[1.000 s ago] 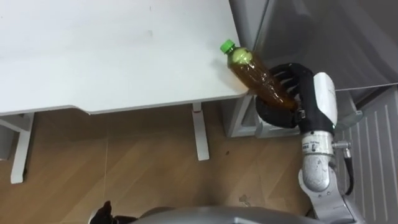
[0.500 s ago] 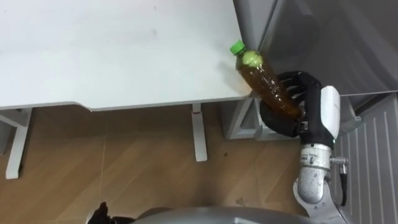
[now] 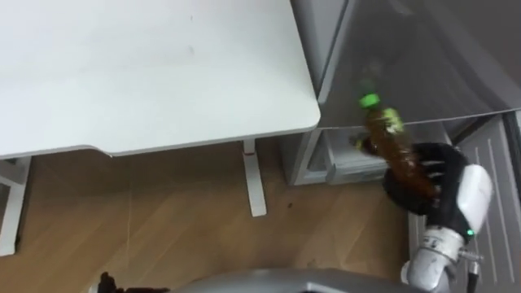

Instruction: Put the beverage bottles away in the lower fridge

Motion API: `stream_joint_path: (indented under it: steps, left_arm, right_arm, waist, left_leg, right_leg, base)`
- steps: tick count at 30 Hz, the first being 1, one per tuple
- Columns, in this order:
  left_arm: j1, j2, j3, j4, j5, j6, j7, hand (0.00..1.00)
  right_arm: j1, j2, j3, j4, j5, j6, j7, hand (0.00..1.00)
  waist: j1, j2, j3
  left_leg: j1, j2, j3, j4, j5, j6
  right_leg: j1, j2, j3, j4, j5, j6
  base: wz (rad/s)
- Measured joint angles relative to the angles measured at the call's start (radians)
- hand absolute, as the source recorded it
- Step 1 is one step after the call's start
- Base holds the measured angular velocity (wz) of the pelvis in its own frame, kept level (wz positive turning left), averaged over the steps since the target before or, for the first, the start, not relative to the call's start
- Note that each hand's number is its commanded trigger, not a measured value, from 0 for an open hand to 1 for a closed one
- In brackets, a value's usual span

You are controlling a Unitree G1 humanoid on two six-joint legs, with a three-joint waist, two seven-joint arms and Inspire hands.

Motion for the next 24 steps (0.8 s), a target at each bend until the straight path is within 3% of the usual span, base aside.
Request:
stream_joint_path:
  steps: [3,6,12,20,24]
  left_arm:
    - [0.009,0.012,-0.002,0.000,0.000,0.000,-0.001,0.00]
    - [0.004,0.012,-0.010,0.000,0.000,0.002,-0.015,0.00]
    - [-0.008,0.010,-0.047,-0.001,0.000,0.002,-0.047,0.00]
    - [0.000,0.014,-0.057,-0.002,0.000,0.002,-0.047,0.00]
    - [0.000,0.017,-0.064,0.002,0.000,0.002,-0.051,0.00]
  right_arm:
    - [-0.036,-0.002,-0.138,-0.002,0.177,0.023,-0.109,1.00]
    - [-0.038,-0.004,-0.192,-0.003,0.273,0.036,-0.207,1.00]
    - [-0.036,0.005,-0.154,-0.003,0.312,0.041,-0.253,1.00]
    - [-0.060,0.006,-0.102,-0.003,0.315,0.041,-0.252,1.00]
    - [-0.078,0.005,-0.082,-0.020,0.385,0.041,-0.240,1.00]
  waist:
    - [0.000,0.003,-0.0001]
    - [-0.003,0.000,0.0009]
    - [0.001,-0.002,0.0038]
    - [0.002,-0.006,0.0100]
    - [0.010,-0.012,0.0126]
  left_leg:
    - [0.003,0.001,0.021,-0.006,-0.001,-0.004]
    - [0.004,0.005,0.028,-0.008,-0.002,-0.009]
    - [-0.002,0.008,0.039,-0.011,-0.004,-0.012]
    - [-0.020,0.008,0.038,-0.011,-0.004,-0.012]
    - [-0.016,0.009,0.038,-0.012,-0.005,-0.014]
  right_leg:
    - [-0.005,0.009,0.022,-0.001,0.000,-0.001]
    - [-0.004,0.013,0.025,0.003,-0.001,-0.005]
    - [-0.023,0.018,0.048,0.019,-0.005,-0.009]
    - [-0.039,0.019,0.048,0.017,-0.007,-0.009]
    - [-0.040,0.019,0.047,0.017,-0.009,-0.010]
  base:
    - [-0.21]
    - [-0.11]
    - [-0.08]
    - [0.00]
    - [0.00]
